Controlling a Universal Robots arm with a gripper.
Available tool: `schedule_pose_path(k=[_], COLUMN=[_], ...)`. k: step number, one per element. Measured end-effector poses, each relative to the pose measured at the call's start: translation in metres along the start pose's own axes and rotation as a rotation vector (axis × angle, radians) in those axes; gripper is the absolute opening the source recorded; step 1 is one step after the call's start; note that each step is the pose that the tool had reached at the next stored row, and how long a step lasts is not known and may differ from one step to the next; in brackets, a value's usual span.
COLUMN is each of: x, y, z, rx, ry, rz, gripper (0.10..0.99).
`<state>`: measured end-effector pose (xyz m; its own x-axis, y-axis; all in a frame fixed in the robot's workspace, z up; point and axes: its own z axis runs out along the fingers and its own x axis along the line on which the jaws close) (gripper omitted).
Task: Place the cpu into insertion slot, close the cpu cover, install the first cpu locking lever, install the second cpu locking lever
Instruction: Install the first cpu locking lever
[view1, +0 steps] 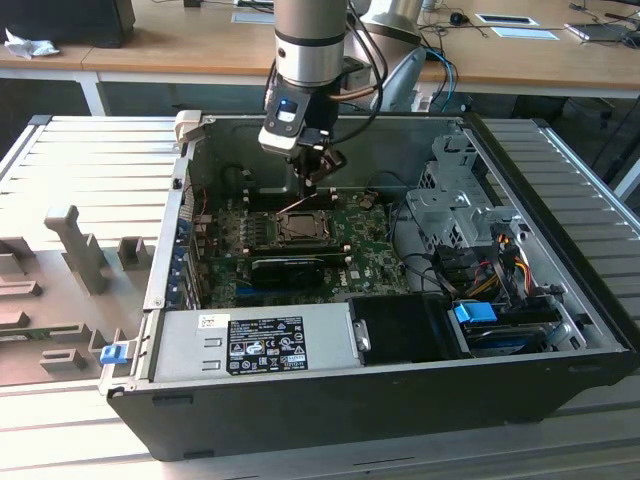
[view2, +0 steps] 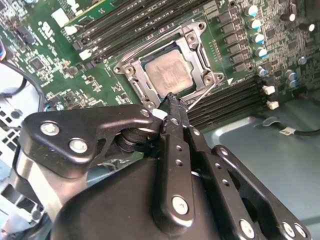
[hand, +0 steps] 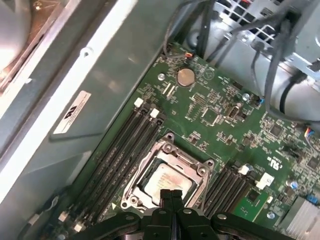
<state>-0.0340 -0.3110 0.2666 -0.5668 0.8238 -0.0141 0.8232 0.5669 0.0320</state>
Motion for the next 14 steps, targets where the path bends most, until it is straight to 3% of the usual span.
schedule_pose_path(k=[14], x=[0.0], y=[0.0], z=[0.0], rx=[-0.002], ry=[0.0045], rz=[-0.141], gripper=[0.106])
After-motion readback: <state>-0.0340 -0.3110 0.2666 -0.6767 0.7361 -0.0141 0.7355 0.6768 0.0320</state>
